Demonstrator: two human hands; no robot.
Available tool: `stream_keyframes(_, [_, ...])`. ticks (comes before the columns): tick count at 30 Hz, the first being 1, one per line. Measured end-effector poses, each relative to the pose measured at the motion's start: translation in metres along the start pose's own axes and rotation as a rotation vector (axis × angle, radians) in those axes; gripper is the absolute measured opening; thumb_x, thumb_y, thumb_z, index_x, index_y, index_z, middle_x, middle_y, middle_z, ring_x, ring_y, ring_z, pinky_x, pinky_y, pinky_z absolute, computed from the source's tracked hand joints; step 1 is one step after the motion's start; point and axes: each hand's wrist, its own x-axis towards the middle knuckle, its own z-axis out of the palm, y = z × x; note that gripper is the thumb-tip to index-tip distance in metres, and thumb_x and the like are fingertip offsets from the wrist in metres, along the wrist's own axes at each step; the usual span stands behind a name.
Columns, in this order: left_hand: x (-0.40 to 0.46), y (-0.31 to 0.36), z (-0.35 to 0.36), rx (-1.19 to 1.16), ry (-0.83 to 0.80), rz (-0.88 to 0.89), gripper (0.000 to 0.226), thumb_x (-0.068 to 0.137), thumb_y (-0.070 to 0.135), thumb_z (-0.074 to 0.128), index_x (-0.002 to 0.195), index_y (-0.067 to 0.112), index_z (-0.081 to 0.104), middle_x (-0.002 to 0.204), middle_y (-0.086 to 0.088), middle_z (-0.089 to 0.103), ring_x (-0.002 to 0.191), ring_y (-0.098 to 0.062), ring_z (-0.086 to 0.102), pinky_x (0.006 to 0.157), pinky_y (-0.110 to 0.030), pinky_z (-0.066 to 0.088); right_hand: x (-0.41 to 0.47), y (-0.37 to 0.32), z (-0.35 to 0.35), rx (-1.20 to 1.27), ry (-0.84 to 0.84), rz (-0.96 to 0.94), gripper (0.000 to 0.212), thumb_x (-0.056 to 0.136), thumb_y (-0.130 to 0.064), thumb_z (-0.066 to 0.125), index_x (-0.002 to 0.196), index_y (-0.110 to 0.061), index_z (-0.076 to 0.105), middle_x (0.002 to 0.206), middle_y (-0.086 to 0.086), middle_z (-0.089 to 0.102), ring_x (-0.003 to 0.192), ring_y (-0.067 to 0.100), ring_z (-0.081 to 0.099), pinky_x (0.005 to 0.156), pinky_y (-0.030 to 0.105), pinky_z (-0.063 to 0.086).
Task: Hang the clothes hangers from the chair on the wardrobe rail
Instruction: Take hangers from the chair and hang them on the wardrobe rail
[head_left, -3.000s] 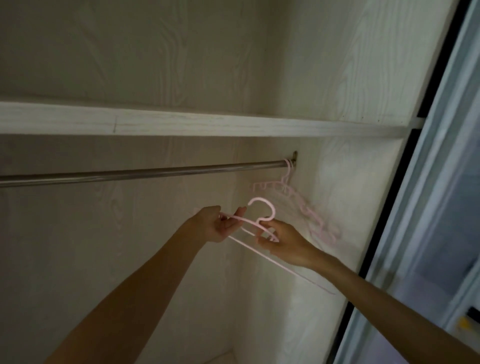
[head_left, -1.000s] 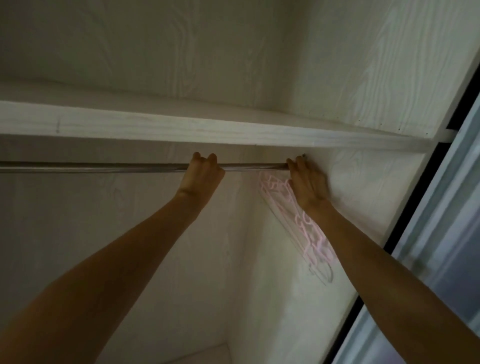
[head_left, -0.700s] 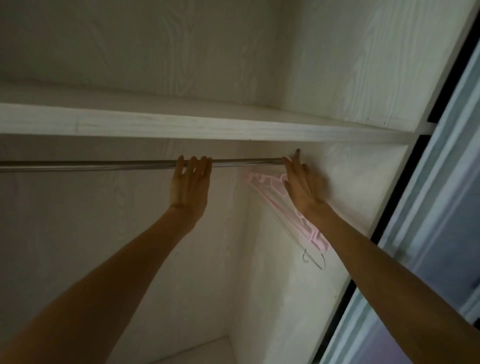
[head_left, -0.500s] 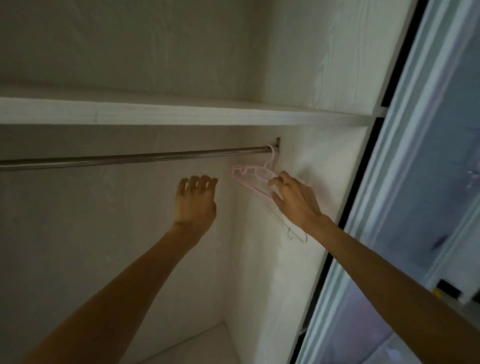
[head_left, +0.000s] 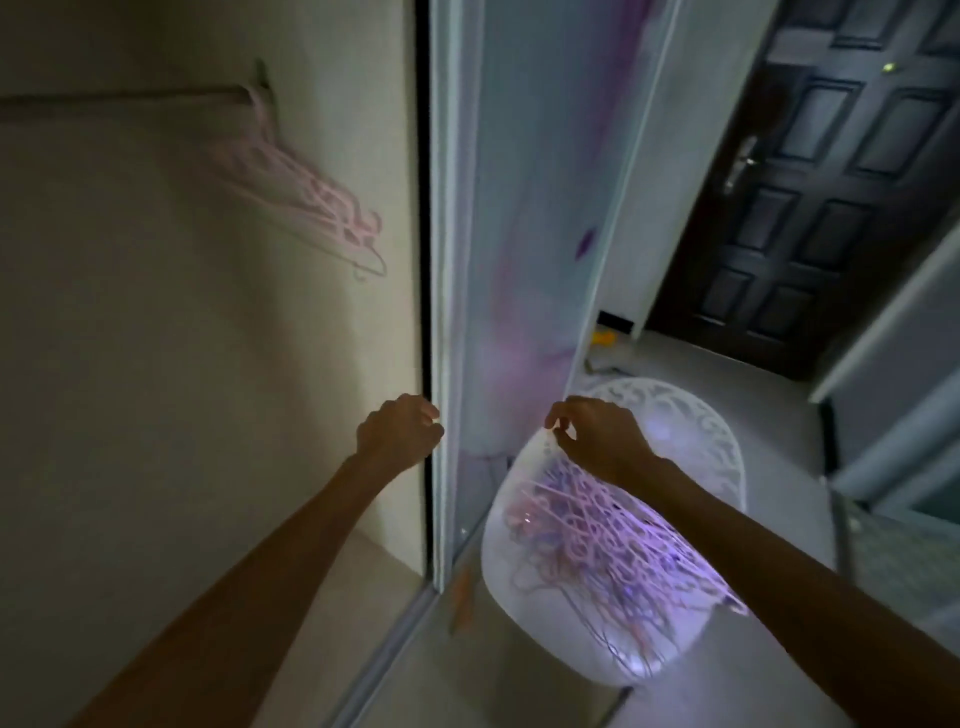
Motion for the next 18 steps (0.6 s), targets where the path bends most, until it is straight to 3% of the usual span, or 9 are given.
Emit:
stream_keyframes(3, [-0.005, 0.019, 0.059, -0.063, -0.120, 0.017, 0.025, 0.085, 0.025, 0.059, 0.109, 0.022, 0.065, 0.119, -0.001, 0.064, 0.111, -0.024, 0.059, 0.092, -0.025, 0.044, -0.050, 0.060, 0.018, -0.005, -0.080, 0.147, 0.022, 0.090, -0.022, 0.048, 0.106, -0.026, 0.063, 0.108, -0.001, 0.064, 0.103, 0.022, 0.060, 0.080, 0.033, 0.047])
stream_keyframes(8, [0.006, 0.050, 0.152, -0.048, -0.321, -0.018, 0.027, 0.084, 0.026, 0.058, 0.110, 0.020, 0.067, 0.121, -0.003, 0.064, 0.115, -0.025, 0.058, 0.099, -0.031, 0.045, -0.104, 0.146, 0.056, 0.008, -0.169, 0.365, 0.022, 0.088, -0.020, 0.050, 0.104, -0.027, 0.064, 0.109, -0.001, 0.065, 0.106, 0.022, 0.059, 0.081, 0.030, 0.046])
stream_keyframes(15, [0.060, 0.058, 0.281, -0.134, -0.503, -0.214, 0.040, 0.079, 0.031, 0.056, 0.109, 0.007, 0.068, 0.119, -0.016, 0.066, 0.112, -0.029, 0.061, 0.098, -0.037, 0.048, -0.109, 0.241, 0.127, 0.035, -0.330, 0.442, 0.023, 0.089, -0.021, 0.048, 0.105, -0.027, 0.064, 0.113, -0.002, 0.065, 0.109, 0.022, 0.059, 0.085, 0.030, 0.046])
stream_keyframes(18, [0.080, 0.056, 0.328, -0.214, -0.496, -0.333, 0.033, 0.090, 0.019, 0.052, 0.115, 0.002, 0.064, 0.118, -0.018, 0.065, 0.112, -0.032, 0.061, 0.096, -0.039, 0.050, -0.096, 0.273, 0.163, 0.049, -0.403, 0.432, 0.025, 0.089, -0.019, 0.046, 0.107, -0.027, 0.064, 0.115, -0.001, 0.064, 0.110, 0.021, 0.058, 0.085, 0.029, 0.046])
